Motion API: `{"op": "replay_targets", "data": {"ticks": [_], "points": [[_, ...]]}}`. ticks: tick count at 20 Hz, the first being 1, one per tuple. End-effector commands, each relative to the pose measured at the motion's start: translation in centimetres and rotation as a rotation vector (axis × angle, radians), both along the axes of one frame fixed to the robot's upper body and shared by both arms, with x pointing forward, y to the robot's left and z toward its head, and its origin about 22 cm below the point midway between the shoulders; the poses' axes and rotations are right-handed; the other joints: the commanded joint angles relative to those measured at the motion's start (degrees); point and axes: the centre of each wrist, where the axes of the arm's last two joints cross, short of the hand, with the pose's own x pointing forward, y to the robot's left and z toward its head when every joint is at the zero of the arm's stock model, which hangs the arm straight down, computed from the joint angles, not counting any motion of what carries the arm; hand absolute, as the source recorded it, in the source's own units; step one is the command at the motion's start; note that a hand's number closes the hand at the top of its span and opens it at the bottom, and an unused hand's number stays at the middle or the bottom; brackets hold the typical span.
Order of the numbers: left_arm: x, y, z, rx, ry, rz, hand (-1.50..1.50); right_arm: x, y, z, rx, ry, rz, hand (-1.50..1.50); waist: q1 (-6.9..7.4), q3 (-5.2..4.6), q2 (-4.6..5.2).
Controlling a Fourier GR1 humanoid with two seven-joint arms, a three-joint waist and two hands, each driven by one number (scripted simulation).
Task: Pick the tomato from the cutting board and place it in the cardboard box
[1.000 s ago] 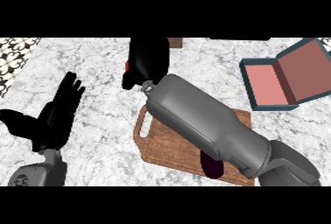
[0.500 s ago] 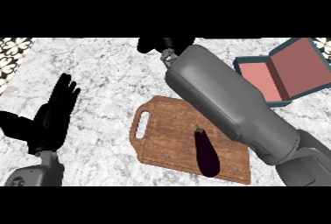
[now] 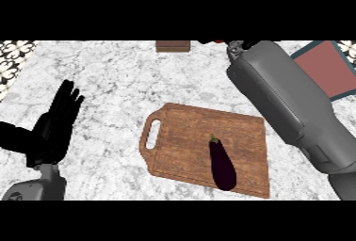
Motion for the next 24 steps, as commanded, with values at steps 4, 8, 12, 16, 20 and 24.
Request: {"op": "replay_targets", "data": {"ticks": [4, 8, 12, 16, 20, 24], "points": [[-0.4, -0.1, -0.6, 0.015, -0.007, -0.001, 0.00, 2.2, -7.3, -1.4, -0.084, 0.018, -0.153, 1.50, 0.63, 0.00, 0.27], [-0.4, -0.7, 0.0, 0.009, -0.021, -0.021, 0.00, 3.3, -10.0, -2.4, -0.129, 0.074, -0.170, 1.50, 1.21, 0.00, 0.40], [-0.3, -1.7, 0.7, -0.005, -0.007, -0.006, 0.00, 3.2, -13.1, -6.0, -0.149, 0.162, -0.171, 1.50, 1.31, 0.03, 0.45], [-0.5, -1.5, 0.5, -0.008, -0.011, -0.027, 0.00, 3.1, -16.1, -8.1, -0.224, 0.504, -0.218, 1.50, 1.41, -0.01, 0.51], [1.1, -2.1, 1.7, 0.023, -0.031, -0.038, 0.00, 3.3, -17.1, -10.1, -0.132, 0.639, -0.219, -1.50, 1.69, 0.05, 0.85], [-0.9, -3.0, -0.2, -0.008, -0.012, -0.027, 0.00, 2.6, -20.9, -10.5, -0.073, 0.433, -0.183, -1.50, 1.88, 0.09, 0.74]]}}
